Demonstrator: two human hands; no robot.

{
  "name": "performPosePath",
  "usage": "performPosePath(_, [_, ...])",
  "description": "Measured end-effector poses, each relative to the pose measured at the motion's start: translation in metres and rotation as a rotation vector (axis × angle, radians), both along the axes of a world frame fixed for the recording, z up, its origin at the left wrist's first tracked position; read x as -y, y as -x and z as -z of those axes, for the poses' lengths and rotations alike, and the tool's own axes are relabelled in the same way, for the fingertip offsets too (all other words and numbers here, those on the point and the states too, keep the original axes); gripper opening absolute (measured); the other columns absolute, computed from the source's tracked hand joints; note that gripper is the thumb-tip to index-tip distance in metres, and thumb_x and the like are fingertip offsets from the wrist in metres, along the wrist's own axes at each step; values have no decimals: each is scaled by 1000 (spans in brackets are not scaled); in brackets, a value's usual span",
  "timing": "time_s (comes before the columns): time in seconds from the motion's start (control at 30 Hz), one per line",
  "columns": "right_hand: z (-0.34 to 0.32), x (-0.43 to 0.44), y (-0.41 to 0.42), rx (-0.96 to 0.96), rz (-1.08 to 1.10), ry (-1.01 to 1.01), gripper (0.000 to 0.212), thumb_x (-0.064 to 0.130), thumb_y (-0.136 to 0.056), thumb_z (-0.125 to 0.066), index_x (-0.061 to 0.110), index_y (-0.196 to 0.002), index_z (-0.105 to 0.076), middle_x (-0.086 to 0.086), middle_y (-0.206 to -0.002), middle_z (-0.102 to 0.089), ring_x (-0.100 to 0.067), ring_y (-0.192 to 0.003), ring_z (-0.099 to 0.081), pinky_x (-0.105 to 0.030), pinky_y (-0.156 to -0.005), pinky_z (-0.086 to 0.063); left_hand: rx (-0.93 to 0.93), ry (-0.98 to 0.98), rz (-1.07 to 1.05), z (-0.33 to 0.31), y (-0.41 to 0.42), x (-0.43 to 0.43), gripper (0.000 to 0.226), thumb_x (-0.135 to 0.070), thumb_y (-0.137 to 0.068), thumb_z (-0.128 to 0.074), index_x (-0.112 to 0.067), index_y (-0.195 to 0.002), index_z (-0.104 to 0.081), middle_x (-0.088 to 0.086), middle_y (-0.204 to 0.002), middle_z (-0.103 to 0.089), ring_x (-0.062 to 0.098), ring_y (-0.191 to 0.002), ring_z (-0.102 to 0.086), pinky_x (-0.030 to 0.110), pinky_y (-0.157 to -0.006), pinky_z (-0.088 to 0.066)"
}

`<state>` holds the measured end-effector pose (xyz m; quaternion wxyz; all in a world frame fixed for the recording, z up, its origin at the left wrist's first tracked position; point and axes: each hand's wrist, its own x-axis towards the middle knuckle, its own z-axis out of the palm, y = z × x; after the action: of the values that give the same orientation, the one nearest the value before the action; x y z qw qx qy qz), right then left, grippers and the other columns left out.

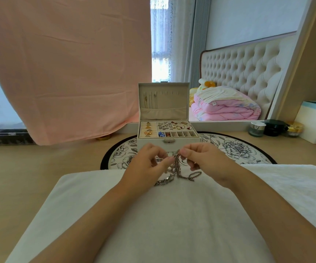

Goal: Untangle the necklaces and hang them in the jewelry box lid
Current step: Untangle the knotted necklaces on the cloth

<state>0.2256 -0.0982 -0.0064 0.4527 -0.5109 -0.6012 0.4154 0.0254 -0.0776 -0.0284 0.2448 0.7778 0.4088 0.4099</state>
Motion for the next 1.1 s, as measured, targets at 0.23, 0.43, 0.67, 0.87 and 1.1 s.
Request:
performPosePath(0.23, [2,1,10,259,3,-136,15,22,-97,-63,24,-86,-73,4,-66,-56,-13,-60,-44,-35,-63,-42,111,137,33,-3,-5,-1,15,-25,-83,-81,-31,-95,-73,-16,-76,-72,1,-66,-62,22,-67,-53])
performPosePath(0.43, [0,3,16,277,16,-215,18,21,-100,-58,23,-85,-66,12,-56,-50,-12,-57,-45,-28,-57,-41,70,160,45,-1,-6,2,10,-37,-84,-78,-31,-86,-70,-12,-77,-70,7,-65,-56,30,-65,-49])
performPosePath(0.67, [0,4,14,340,71,-262,16,25,-96,-66,28,-80,-68,20,-53,-54,-1,-52,-44,-20,-55,-40,155,153,10,-7,-5,5,7,-35,-87,-74,-41,-85,-76,-14,-76,-75,5,-69,-71,30,-76,-59])
performPosePath(0.87, [0,3,17,350,27,-205,17,29,-99,-60,25,-83,-63,11,-55,-52,-9,-53,-44,-28,-56,-40,101,117,-14,-8,-1,1,7,-28,-84,-77,-32,-78,-75,-3,-72,-73,14,-63,-66,33,-69,-57])
performPosePath(1.1, [-2,5,15,789,-28,-231,15,38,-95,-60,35,-80,-59,21,-69,-59,-2,-62,-51,-25,-63,-42,56,79,-22,-2,-9,4,11,-13,-88,-61,-21,-81,-61,-8,-73,-61,3,-60,-52,23,-55,-42])
